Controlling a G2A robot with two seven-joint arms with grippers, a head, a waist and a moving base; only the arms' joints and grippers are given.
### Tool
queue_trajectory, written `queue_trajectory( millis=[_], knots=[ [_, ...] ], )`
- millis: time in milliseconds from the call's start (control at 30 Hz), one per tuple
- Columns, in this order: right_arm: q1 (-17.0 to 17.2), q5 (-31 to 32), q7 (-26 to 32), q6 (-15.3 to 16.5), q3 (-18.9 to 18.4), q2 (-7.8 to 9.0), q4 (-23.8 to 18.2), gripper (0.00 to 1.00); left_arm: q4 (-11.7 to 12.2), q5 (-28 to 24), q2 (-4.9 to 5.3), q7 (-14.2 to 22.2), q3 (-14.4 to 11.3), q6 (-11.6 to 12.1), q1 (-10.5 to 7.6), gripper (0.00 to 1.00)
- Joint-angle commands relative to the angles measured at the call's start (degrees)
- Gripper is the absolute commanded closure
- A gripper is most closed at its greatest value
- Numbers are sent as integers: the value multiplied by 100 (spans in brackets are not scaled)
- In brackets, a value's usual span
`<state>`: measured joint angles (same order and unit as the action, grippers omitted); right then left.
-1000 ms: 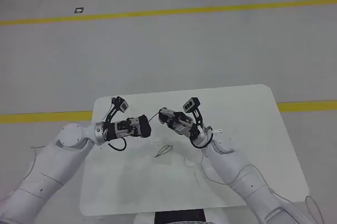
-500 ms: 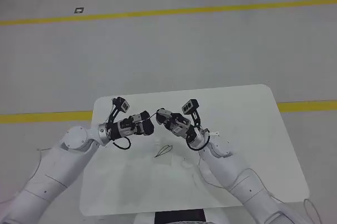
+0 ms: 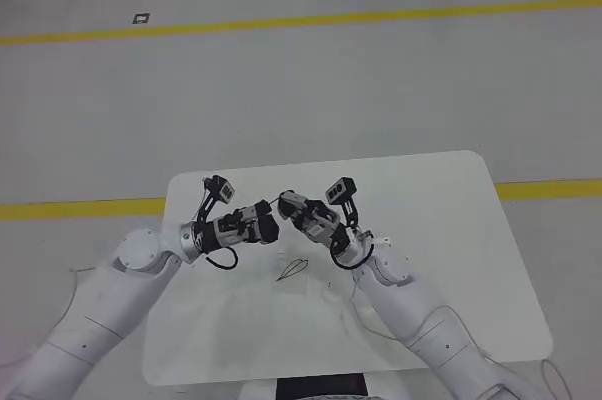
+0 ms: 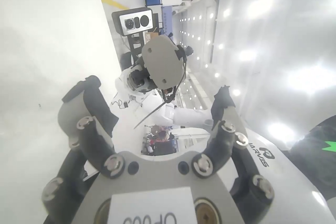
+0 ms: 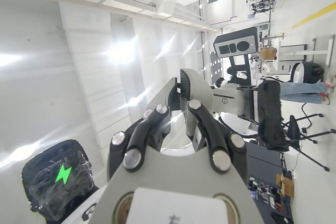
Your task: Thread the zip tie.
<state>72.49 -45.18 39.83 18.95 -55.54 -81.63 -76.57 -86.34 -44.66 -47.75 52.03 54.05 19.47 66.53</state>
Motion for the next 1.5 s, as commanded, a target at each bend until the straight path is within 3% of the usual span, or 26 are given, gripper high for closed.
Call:
queue_trajectory(
  millis=[0,233,300,333,367,467,933,1200,1467],
  knots=[
    [-7,-64,-18,-33,41,-19,18,100,-2,-12,-12,26,8,1,10,0],
    [-71,164,-56,-154,114,-41,140,100,-1,-8,-53,16,65,1,38,1],
    [-73,428,-73,-150,66,-15,140,100,-3,6,-59,10,111,1,59,25],
    [-73,578,-71,-148,34,2,131,100,-5,15,-60,10,134,1,69,45],
    [-62,693,-55,-149,-3,20,106,100,-8,19,-61,14,157,1,81,54],
    [-10,1048,-18,-235,-136,84,10,100,-19,46,-64,21,223,1,121,62],
    [236,2256,-45,-626,-502,294,-512,100,-63,154,-107,53,349,-71,213,68],
    [301,2357,-60,-692,-554,336,-640,100,-39,217,-141,88,371,-143,221,69],
    [308,2302,-64,-679,-517,345,-660,100,26,254,-181,139,370,-208,189,80]
  ],
)
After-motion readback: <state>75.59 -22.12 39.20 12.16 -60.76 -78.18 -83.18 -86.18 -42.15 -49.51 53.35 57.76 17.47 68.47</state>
